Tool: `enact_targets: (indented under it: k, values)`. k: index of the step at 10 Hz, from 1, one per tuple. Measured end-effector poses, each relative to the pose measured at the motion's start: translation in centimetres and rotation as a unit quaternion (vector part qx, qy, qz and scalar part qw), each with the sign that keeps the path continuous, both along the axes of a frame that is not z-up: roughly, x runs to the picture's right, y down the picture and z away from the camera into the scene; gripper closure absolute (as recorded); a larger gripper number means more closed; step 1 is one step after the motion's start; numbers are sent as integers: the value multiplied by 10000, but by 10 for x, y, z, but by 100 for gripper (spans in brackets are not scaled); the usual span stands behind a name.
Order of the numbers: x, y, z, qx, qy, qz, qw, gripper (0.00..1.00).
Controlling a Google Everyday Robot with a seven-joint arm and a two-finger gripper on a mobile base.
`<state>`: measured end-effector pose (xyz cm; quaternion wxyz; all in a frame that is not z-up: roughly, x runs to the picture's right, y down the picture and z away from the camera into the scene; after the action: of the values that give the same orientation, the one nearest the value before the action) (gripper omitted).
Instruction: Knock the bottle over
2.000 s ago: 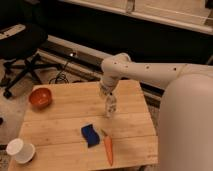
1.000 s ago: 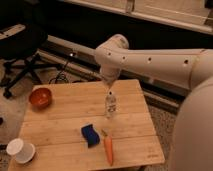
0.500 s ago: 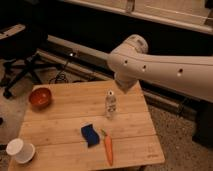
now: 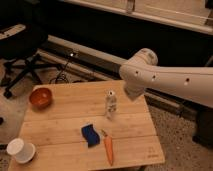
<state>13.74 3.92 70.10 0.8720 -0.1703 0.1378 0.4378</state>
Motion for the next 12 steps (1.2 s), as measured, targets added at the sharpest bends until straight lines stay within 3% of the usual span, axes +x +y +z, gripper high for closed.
enact_targets:
  k: [3, 5, 7, 9, 10, 12]
  values:
    - [21, 6, 37, -180, -25, -66, 9998, 95]
    - [-2, 1, 69, -325, -344, -217, 9986, 95]
    - [-45, -7, 103, -386, -894, -286, 9948, 95]
    - [-112, -7, 135, -587, -1622, -496, 9838, 95]
    - [-146, -2, 149, -762, -1957, -607, 9758, 95]
    - [-209, 14, 165, -1176, -2542, -881, 9559, 95]
